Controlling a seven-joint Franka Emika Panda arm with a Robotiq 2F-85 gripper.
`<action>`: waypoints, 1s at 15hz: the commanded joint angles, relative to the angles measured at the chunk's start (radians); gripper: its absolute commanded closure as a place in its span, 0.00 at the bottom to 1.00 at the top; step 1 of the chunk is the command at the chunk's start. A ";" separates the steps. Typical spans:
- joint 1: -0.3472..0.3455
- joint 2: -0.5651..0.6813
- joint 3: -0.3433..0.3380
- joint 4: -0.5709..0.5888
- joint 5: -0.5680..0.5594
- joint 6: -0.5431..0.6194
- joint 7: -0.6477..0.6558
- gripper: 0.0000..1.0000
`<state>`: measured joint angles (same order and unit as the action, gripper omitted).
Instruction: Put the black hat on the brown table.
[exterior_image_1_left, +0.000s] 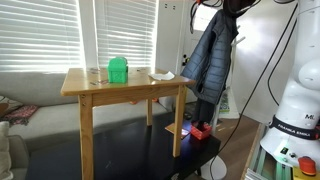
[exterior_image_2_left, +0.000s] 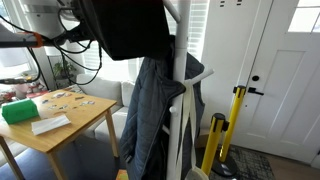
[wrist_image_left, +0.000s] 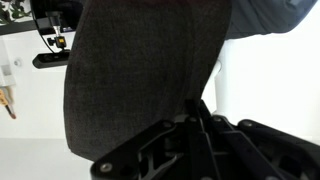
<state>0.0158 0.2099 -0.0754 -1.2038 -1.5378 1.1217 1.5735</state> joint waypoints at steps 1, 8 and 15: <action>0.052 -0.081 0.055 -0.080 0.057 -0.001 -0.100 0.99; 0.128 -0.176 0.166 -0.230 0.175 0.016 -0.268 0.99; 0.175 -0.184 0.248 -0.366 0.256 0.063 -0.427 0.99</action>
<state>0.1759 0.0610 0.1532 -1.4860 -1.3043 1.1423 1.2187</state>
